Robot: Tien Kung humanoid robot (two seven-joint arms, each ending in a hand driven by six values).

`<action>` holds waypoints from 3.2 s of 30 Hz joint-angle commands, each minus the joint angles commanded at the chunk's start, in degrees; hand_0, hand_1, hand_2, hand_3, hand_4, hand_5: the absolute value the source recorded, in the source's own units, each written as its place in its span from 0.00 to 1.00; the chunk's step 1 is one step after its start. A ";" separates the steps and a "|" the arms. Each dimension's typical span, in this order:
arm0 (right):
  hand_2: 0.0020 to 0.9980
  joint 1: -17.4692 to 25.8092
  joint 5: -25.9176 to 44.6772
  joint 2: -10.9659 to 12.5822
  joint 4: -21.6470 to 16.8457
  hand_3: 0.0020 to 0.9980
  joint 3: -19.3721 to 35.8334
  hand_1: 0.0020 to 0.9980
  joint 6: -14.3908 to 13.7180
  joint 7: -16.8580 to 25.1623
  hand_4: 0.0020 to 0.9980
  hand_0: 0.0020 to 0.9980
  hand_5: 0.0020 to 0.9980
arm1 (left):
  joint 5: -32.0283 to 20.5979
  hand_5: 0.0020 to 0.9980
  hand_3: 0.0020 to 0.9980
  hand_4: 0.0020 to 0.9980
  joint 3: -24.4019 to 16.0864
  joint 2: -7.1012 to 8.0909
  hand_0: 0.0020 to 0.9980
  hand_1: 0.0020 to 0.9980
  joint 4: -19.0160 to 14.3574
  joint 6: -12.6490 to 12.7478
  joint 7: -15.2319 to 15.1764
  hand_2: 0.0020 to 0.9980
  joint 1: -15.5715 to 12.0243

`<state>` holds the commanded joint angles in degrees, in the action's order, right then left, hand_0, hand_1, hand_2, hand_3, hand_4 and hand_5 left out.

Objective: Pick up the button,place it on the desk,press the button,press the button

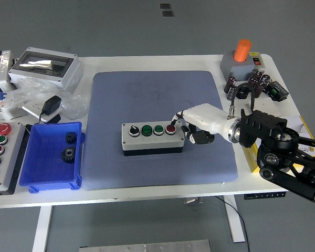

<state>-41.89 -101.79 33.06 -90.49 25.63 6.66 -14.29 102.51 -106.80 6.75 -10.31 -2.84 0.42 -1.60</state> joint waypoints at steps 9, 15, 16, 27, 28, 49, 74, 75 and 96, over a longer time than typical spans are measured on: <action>0.25 -0.18 -1.08 -0.84 1.80 0.75 -2.54 0.36 0.17 -1.08 0.10 0.42 0.04 | -0.20 0.22 0.61 0.50 0.19 0.06 0.73 0.73 0.00 -0.04 -0.13 0.59 0.09; 0.25 -0.22 -2.06 -1.10 1.95 0.75 -3.75 0.36 -0.38 -2.01 0.10 0.41 0.05 | -0.39 0.23 0.61 0.50 0.38 0.08 0.73 0.73 0.00 -0.02 -0.14 0.59 0.05; 0.25 -0.17 -1.83 -1.06 1.87 0.75 -3.64 0.36 -0.73 -1.75 0.10 0.41 0.05 | -0.42 0.24 0.61 0.50 0.43 0.08 0.73 0.73 0.00 0.00 -0.13 0.59 0.05; 0.25 3.00 10.71 1.07 -3.56 0.74 8.02 0.35 -10.24 8.68 0.09 0.41 0.06 | -0.20 0.24 0.61 0.50 0.31 0.00 0.73 0.73 0.00 0.03 0.05 0.59 0.01; 0.23 3.13 11.18 1.06 -3.59 0.71 8.85 0.31 -10.95 8.97 0.12 0.38 0.10 | -0.15 0.24 0.61 0.50 0.27 0.00 0.73 0.73 0.00 0.02 0.07 0.59 0.00; 1.00 3.89 0.33 -7.93 2.09 1.00 8.57 1.00 -12.54 3.71 1.00 1.00 0.50 | 0.12 0.24 0.61 0.50 0.24 -0.15 0.73 0.73 0.00 -0.04 0.33 0.59 0.09; 1.00 1.88 -3.82 -12.92 13.75 1.00 -3.61 1.00 -12.64 -1.13 1.00 1.00 0.51 | 0.71 0.22 0.61 0.50 -0.09 -0.08 0.73 0.73 0.00 -0.26 0.33 0.59 0.13; 1.00 1.85 -3.92 -13.16 14.21 1.00 -4.10 1.00 -13.10 -1.25 1.00 1.00 0.51 | 0.73 0.22 0.61 0.50 -0.09 -0.07 0.73 0.73 0.00 -0.28 0.32 0.59 0.12; 0.46 1.85 -3.97 -14.58 17.20 0.58 -8.11 0.42 -20.29 -2.93 0.66 0.27 0.08 | 1.05 0.22 0.61 0.50 -0.29 0.01 0.73 0.73 0.00 -0.32 0.23 0.59 0.06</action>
<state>-40.04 -105.77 18.49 -73.29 17.52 -13.64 -17.22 103.56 -107.08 6.76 -10.31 -3.16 0.66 -1.55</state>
